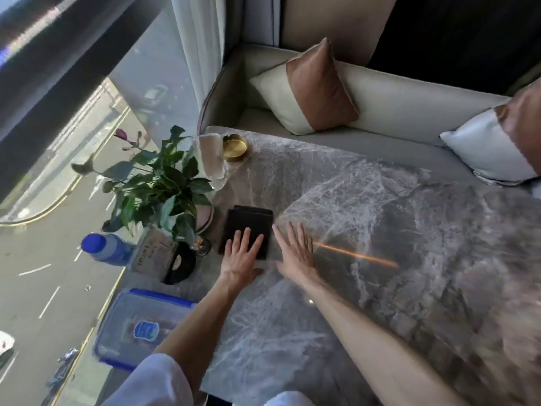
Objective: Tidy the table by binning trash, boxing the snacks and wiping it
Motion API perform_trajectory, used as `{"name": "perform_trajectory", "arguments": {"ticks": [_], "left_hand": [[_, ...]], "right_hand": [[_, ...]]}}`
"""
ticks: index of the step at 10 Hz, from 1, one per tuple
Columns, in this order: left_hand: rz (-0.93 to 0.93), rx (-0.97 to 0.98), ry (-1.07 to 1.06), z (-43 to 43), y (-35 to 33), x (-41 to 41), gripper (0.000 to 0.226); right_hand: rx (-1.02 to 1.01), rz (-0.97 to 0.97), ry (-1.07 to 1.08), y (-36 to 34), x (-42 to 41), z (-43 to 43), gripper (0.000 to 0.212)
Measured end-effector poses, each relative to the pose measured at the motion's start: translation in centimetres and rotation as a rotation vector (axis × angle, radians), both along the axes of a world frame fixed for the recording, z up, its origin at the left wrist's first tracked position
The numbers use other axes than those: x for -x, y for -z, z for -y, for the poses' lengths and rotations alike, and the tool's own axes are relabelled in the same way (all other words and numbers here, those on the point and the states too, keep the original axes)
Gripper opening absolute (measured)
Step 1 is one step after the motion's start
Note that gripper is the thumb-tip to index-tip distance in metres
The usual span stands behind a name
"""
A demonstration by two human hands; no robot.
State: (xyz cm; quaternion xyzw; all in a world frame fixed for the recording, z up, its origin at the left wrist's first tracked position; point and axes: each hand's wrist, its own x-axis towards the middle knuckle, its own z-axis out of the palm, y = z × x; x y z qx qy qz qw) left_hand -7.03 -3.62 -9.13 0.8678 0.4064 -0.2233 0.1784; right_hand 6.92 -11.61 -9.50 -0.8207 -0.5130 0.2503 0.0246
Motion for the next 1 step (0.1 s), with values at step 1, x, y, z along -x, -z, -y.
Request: {"name": "perform_trajectory", "arguments": {"ticks": [1], "left_hand": [[0.015,-0.037,0.041,4.56,-1.71,-1.69,0.092]], "right_hand": [[-0.020,0.030,0.055,-1.45,-3.36,6.46,0.100]]}}
